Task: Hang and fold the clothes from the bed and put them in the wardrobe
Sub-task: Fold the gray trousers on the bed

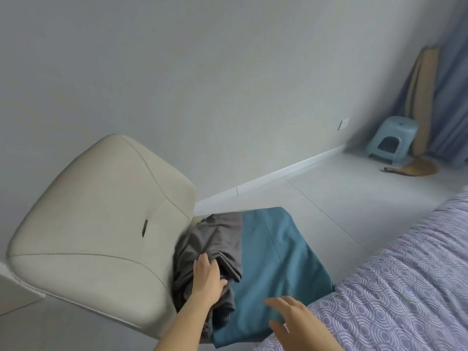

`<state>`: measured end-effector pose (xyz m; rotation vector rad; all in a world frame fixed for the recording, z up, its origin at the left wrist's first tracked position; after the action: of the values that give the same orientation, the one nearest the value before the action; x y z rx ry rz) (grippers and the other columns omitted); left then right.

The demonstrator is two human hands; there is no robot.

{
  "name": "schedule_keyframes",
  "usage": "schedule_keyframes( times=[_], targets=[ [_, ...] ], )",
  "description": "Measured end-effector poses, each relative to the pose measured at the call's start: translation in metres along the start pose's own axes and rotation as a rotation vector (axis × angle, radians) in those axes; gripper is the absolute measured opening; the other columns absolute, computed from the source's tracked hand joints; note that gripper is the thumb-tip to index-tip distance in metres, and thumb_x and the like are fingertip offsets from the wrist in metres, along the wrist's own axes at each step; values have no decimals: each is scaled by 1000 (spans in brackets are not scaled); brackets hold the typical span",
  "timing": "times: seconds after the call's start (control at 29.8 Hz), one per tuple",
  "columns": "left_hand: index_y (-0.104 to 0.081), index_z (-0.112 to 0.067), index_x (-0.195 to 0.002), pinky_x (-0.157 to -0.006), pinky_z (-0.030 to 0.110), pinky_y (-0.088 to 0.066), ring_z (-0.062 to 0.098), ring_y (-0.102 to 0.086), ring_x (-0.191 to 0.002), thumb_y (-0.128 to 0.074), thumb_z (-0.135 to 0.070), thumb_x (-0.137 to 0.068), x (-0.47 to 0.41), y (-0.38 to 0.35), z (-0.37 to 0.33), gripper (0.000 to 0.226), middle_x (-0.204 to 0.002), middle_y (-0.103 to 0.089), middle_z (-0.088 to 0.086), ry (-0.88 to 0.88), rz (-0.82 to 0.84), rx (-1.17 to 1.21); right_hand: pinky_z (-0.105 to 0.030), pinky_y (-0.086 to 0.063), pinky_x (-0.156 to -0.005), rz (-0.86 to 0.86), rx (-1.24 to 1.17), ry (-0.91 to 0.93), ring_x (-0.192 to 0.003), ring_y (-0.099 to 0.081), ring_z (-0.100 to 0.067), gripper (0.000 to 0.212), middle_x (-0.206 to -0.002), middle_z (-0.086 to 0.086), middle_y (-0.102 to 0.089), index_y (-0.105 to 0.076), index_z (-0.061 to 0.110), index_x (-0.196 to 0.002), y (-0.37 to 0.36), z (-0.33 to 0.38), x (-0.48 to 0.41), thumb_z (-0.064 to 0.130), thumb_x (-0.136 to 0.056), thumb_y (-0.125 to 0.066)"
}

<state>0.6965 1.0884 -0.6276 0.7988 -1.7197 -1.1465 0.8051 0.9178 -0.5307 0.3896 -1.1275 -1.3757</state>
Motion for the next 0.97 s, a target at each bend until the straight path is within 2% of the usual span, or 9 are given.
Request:
schedule_keyframes(
  times=[0.1, 0.17, 0.3, 0.4, 0.6, 0.77, 0.81, 0.87, 0.97],
  targets=[
    [-47, -5, -92, -87, 33, -38, 34, -52, -106, -50, -6, -90, 1, 38, -9, 4, -115, -54, 19, 190, -283, 612, -15, -32, -98, -57, -107, -66, -124, -43, -8, 45, -139, 7, -41, -34, 36, -138, 2, -13, 7, 29, -95, -46],
    [-47, -6, -85, -76, 30, -37, 33, -55, -93, -55, -5, -86, 12, 67, -20, 8, -96, -58, 13, 247, -354, 882, -14, -35, -93, -86, -202, -122, -113, -50, -8, 44, -129, 5, -47, -36, 35, -135, 7, -17, 19, 27, -94, -49],
    [-55, -13, -79, -58, 18, -36, 18, -48, -74, -55, 1, -84, 50, 141, -42, 15, -72, -50, -4, 56, -370, 1133, -13, -39, -86, -151, -408, -165, -102, -55, -10, 47, -111, 6, -52, -42, 27, -132, 25, -9, 36, 23, -89, -59],
    [-55, -17, -78, -61, 13, -39, 11, -47, -70, -51, 2, -86, 99, 199, -52, 22, -76, -51, -1, -29, -361, 1287, -15, -38, -89, -185, -517, -116, -107, -52, -9, 57, -115, 7, -51, -39, 27, -133, 49, 11, 60, 28, -84, -66],
    [-55, -17, -76, -83, 29, -44, 16, -49, -79, -50, -4, -90, 225, 314, -107, 19, -78, -55, 2, -161, -292, 1565, -24, -43, -91, -279, -616, -7, -107, -52, -6, 82, -115, 14, -51, -39, 34, -116, 95, 49, 137, 52, -49, -82],
    [-60, -16, -94, -68, 24, -47, 15, -56, -90, -54, -11, -91, 328, 371, -148, 8, -102, -62, 5, -312, -241, 1603, -19, -45, -66, -387, -688, -11, -83, -63, -15, 17, -84, 1, -68, -65, 12, -90, 147, 59, 242, 26, -81, -70],
    [-58, -13, -109, -71, 24, -50, 14, -58, -93, -58, -16, -90, 345, 373, -155, 19, -111, -62, 6, -384, -164, 1564, -23, -48, -68, -331, -786, -12, -79, -64, -16, 16, -83, -3, -70, -67, 7, -89, 155, 62, 265, 21, -83, -69],
    [-39, -18, -138, -93, 30, -49, 13, -58, -108, -66, -43, -79, 397, 365, -169, 70, -121, -60, -3, -534, 83, 1343, -31, -54, -73, -289, -1035, -39, -76, -68, -22, 13, -84, -13, -72, -69, 2, -89, 174, 64, 322, 13, -82, -68],
    [-46, -39, -131, -104, 25, -40, -2, -52, -117, -67, -79, -49, 487, 330, -185, 94, -122, -57, -23, -719, 254, 832, -31, -57, -59, -307, -1301, -82, -63, -68, -25, 16, -82, -19, -70, -66, -5, -95, 201, 57, 392, 4, -82, -66]
  ],
)
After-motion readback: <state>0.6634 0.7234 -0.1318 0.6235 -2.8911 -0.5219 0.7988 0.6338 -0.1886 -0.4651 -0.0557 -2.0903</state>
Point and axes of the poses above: each hand's wrist, its own x-axis away from the middle knuckle, its own y-axis out of the back of the hand, z = x × y, the point moved 4 cm from there along -x, towards the middle knuckle
